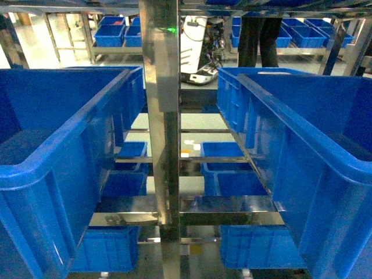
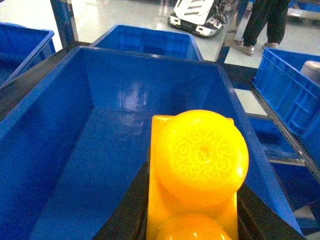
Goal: Sort and place red and yellow blocks in left bins
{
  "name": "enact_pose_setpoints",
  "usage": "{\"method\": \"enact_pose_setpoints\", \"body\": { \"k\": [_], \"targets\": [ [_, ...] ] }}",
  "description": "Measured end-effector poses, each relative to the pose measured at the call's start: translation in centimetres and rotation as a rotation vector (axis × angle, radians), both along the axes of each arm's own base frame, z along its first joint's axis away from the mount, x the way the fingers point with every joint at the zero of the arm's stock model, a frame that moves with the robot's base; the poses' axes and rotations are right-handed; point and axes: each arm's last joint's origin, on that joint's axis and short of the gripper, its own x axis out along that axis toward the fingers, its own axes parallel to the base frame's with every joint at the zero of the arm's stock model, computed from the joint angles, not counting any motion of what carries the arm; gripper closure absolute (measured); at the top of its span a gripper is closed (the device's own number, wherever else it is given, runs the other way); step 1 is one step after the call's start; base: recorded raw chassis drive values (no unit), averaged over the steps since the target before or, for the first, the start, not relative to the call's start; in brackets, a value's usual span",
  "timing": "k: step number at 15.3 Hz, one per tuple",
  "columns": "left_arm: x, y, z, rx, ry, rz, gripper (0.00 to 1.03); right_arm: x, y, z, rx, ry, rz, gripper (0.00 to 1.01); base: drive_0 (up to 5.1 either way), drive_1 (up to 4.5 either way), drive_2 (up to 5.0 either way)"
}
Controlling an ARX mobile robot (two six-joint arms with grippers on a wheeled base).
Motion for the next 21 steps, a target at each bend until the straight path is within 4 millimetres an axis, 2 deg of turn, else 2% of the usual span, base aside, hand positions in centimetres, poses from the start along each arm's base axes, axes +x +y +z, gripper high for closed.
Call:
{"method": "enact_pose_setpoints", "body": {
  "k": [5, 7, 10, 12, 15, 17, 18, 19, 21],
  "targets": [
    [0.0, 0.1, -0.2, -0.006, 0.017, -0.004, 0.76, 0.3, -0.1, -0.5, 0.012, 0.049, 0.009, 0.03, 0.1, 3.95, -3.8],
    [1.0, 0.4, -1.1, 0.019, 0.078, -0.013, 0.76, 0.3, -0.1, -0.5, 0.012, 0.048, 0.009, 0.03, 0.1, 3.95, -3.8],
    [4.7, 0.7, -3.7, 0.060, 0.219, -0.098, 0.76, 0.3, -0.1, -0.5, 0.012, 0.048, 0.009, 0.03, 0.1, 3.95, -3.8],
    [8.0, 1.4, -5.1, 0.106, 0.284, -0.109, 0.76, 0.3, -0.1, -0.5, 0.012, 0.048, 0.009, 0.03, 0.1, 3.95, -3.8],
    [12.5, 2.0, -7.4, 0.212, 0.295, -0.055, 0.76, 0.3, -0.1, -0.5, 0.012, 0.048, 0.008, 0.03, 0.1, 3.95, -3.8],
    [14.6, 2.4, -9.0, 0.259, 0.290, -0.037, 0.76, 0.3, -0.1, -0.5, 0.012, 0.048, 0.008, 0.03, 0.1, 3.95, -3.8],
    [14.6, 2.3, -9.8, 0.246, 0.314, -0.056, 0.70, 0.3, -0.1, -0.5, 0.012, 0.048, 0.009, 0.03, 0.1, 3.95, -3.8],
    [14.2, 2.4, -10.2, 0.234, 0.293, -0.069, 0.59, 0.3, -0.1, -0.5, 0.012, 0.048, 0.009, 0.03, 0.1, 3.95, -3.8],
    [11.5, 2.5, -9.2, 0.210, 0.220, -0.099, 0.35, 0.3, -0.1, -0.5, 0.012, 0.048, 0.009, 0.03, 0.1, 3.95, -3.8]
  ]
}}
